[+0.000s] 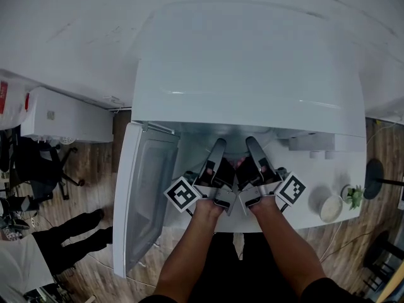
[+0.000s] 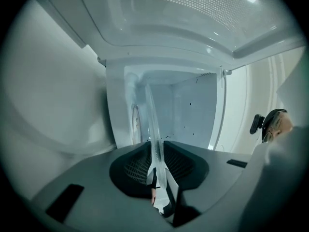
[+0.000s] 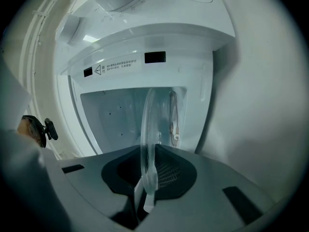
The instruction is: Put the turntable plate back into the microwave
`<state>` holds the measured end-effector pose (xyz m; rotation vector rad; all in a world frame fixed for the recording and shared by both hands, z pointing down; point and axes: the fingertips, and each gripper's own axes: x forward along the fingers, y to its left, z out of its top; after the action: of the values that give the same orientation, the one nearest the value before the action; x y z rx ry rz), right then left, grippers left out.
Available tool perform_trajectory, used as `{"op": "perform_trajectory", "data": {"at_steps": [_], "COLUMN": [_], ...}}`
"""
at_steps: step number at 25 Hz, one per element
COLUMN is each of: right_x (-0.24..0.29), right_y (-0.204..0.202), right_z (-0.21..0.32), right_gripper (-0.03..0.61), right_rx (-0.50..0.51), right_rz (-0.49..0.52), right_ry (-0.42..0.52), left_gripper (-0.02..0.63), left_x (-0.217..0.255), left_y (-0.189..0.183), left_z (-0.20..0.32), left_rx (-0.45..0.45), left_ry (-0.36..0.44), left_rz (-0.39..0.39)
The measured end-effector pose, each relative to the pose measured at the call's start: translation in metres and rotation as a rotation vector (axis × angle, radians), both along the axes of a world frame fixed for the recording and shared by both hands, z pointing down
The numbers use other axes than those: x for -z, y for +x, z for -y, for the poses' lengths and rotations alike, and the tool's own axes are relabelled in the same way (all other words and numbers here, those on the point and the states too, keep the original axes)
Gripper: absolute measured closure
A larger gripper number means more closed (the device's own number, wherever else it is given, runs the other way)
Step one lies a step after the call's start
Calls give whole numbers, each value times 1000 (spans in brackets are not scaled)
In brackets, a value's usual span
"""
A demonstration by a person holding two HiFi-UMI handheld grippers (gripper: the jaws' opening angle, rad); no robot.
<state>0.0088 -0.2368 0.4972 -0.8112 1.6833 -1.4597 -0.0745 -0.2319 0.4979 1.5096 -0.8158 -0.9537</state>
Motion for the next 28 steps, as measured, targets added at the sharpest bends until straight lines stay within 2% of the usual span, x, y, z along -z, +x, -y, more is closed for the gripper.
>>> {"op": "perform_trajectory", "data": {"at_steps": [2, 6, 12, 20, 24, 28], "right_x": [-1, -2, -2, 0, -8, -11], "right_y": [0, 1, 0, -2, 1, 3], "right_z": [2, 3, 4, 2, -1, 3], "right_gripper": [513, 518, 517, 493, 474, 493], "right_rx": [-6, -13, -4, 52, 49, 9], "right_rz": [1, 13, 18, -151, -138, -132], "right_ry": [1, -2, -5, 13, -49, -128], "left_gripper": [549, 554, 554, 545, 537, 538], "left_x": [-2, 1, 7, 7, 1, -7], "left_y": [0, -1, -2, -2, -1, -1], "left_z": [1, 3, 6, 14, 17, 22], "left_rx": [7, 14, 17, 42, 56, 65], "left_ry": [-12, 0, 22, -5, -34, -64], "left_rz": [21, 57, 35, 3, 0, -16]}}
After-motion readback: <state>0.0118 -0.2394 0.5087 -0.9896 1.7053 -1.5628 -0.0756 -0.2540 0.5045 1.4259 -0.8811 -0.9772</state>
